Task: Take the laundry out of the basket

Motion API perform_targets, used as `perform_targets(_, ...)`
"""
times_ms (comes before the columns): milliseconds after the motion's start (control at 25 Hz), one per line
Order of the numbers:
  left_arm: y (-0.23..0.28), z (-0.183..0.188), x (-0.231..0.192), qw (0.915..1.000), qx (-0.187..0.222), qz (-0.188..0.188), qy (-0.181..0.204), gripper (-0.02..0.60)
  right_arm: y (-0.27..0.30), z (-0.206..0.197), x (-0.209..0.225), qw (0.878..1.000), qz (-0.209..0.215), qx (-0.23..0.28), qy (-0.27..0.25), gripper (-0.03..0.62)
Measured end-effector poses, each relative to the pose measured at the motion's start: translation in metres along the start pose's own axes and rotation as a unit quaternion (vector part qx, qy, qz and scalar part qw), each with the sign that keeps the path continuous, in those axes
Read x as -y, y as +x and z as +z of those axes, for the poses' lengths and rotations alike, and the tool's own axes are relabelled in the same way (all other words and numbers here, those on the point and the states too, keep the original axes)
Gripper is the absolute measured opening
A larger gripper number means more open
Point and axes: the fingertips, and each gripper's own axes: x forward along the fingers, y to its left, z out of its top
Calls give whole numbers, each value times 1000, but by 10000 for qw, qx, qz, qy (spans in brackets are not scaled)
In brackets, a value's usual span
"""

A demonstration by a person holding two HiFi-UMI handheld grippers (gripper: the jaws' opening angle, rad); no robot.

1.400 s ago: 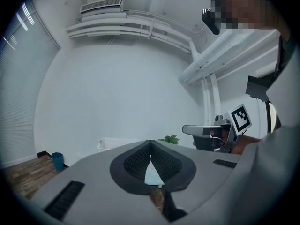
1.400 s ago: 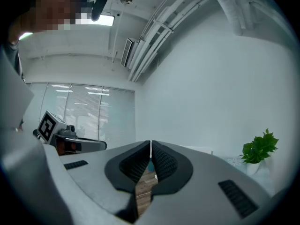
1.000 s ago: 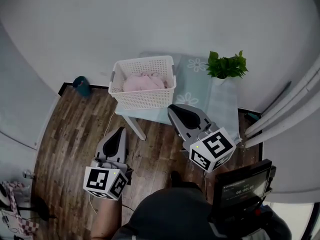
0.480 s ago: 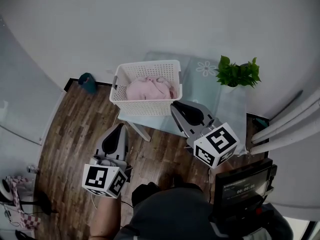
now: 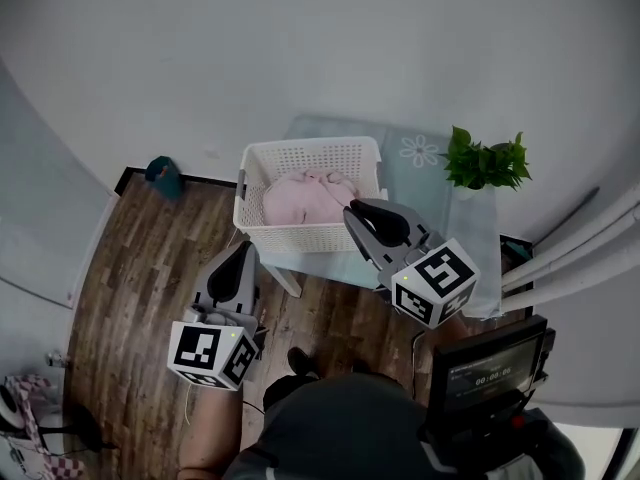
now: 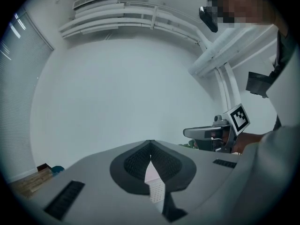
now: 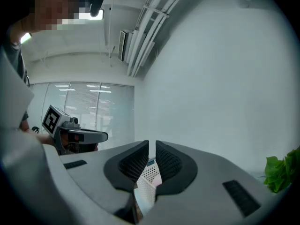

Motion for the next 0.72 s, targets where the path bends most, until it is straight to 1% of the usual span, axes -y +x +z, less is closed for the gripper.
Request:
perform_targets(120, 4, 5, -29, 9999, 54, -99, 42, 8, 29, -2, -1, 9999, -103, -92, -28, 56)
perform_targets(400, 13, -3, -85, 9994, 30, -332, -66, 8, 84, -19, 2, 9982, -177, -530, -194, 163)
perform_targets(560, 24, -9, -108, 9991, -33, -411, -127, 8, 110, -24, 8, 9968, -63, -715, -354, 227)
perform_targets(720, 40, -11, -119, 9988, -51, -425, -245, 8, 131, -33, 18, 9944, 153, -992, -343, 264)
